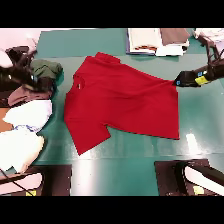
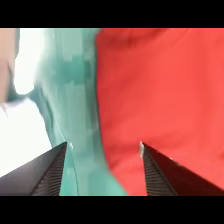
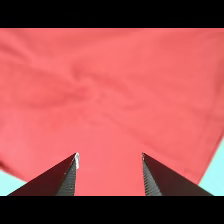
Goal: Fold the shirts.
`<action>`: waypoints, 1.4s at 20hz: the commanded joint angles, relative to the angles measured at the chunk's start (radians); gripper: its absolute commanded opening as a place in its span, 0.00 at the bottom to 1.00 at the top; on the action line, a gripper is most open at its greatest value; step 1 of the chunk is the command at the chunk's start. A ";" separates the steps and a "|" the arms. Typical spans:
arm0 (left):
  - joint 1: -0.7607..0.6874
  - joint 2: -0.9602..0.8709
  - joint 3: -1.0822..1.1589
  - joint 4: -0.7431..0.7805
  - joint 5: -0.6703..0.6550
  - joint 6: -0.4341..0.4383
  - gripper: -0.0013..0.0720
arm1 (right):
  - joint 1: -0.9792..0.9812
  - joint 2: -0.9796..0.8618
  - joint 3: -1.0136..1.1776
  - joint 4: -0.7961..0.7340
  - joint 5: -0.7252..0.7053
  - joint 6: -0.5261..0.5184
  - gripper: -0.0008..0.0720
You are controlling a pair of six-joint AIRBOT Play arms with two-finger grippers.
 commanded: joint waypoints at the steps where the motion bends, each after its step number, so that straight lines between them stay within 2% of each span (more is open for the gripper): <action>1: 0.005 0.123 -0.322 -0.006 0.116 -0.001 0.77 | 0.041 0.091 -0.107 0.000 -0.020 -0.003 0.63; 6: 0.005 0.127 -0.475 -0.131 0.238 0.005 0.76 | 0.044 0.106 -0.130 0.054 -0.021 -0.002 0.63; 10: 0.005 0.126 -0.541 -0.341 0.306 0.100 0.76 | 0.044 0.106 -0.130 0.053 -0.013 -0.002 0.63; 19: 0.005 0.126 -0.565 -0.356 0.310 0.105 0.75 | 0.044 0.106 -0.130 0.052 -0.007 -0.001 0.63; 20: 0.005 0.126 -0.565 -0.355 0.312 0.106 0.47 | 0.043 0.106 -0.130 0.052 0.002 -0.002 0.63; 21: 0.005 0.129 -0.565 -0.354 0.317 0.117 0.10 | 0.036 0.106 -0.130 0.044 0.026 -0.002 0.63; 22: 0.006 0.134 -0.559 -0.349 0.318 0.125 0.05 | 0.021 0.106 -0.134 0.039 0.056 -0.003 0.63; 24: 0.005 0.171 -0.528 -0.324 0.314 0.124 0.05 | -0.057 0.130 -0.201 0.021 0.102 -0.005 0.63; 26: 0.005 0.237 -0.501 -0.297 0.315 0.124 0.05 | -0.168 0.183 -0.341 -0.069 0.113 -0.005 0.63; 27: 0.005 0.265 -0.491 -0.284 0.315 0.124 0.05 | -0.231 0.204 -0.420 -0.111 0.117 -0.005 0.70; 28: 0.005 0.286 -0.483 -0.281 0.314 0.124 0.05 | -0.298 0.215 -0.500 -0.126 0.118 -0.005 0.88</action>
